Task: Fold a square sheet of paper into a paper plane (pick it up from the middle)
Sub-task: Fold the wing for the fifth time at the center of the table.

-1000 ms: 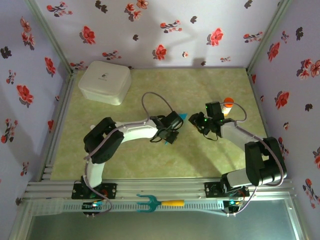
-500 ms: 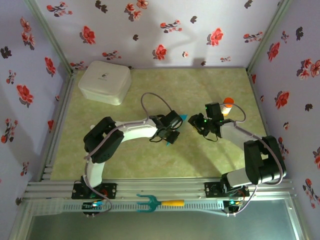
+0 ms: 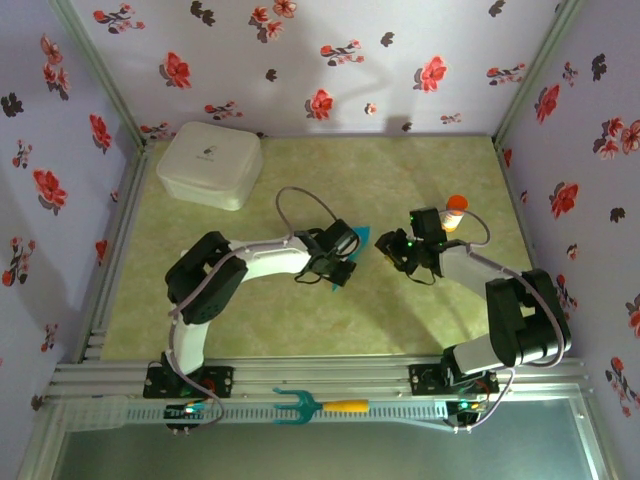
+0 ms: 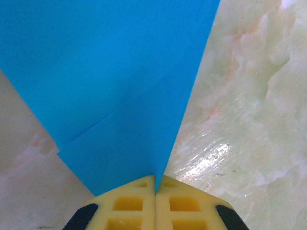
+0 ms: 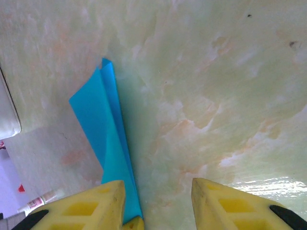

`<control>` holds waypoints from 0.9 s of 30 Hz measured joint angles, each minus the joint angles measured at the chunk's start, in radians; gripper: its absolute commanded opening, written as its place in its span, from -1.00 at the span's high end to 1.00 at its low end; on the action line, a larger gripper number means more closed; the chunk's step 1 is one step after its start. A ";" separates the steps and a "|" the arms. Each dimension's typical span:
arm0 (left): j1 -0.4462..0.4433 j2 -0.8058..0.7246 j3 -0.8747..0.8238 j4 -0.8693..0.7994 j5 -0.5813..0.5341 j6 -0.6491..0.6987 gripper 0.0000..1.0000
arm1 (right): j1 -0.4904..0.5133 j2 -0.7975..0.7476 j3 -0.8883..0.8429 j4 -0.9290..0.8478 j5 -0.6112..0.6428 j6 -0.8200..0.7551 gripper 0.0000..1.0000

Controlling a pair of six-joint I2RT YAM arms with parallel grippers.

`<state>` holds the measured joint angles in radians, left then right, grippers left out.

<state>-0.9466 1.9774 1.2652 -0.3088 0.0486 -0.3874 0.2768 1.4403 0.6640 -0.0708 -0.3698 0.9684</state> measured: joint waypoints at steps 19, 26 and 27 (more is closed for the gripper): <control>0.089 -0.055 -0.200 0.301 0.299 0.029 1.00 | 0.032 0.030 -0.026 0.108 -0.031 0.004 0.31; 0.099 -0.055 -0.223 0.355 0.428 0.039 1.00 | 0.050 0.030 -0.093 0.244 -0.095 -0.008 0.73; 0.102 -0.055 -0.226 0.359 0.441 0.038 1.00 | 0.052 0.031 -0.101 0.259 -0.106 -0.015 0.76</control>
<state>-0.8448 1.9224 1.0389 0.0498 0.4896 -0.3492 0.3286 1.4708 0.5632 0.1883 -0.4755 0.9531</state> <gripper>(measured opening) 0.060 0.145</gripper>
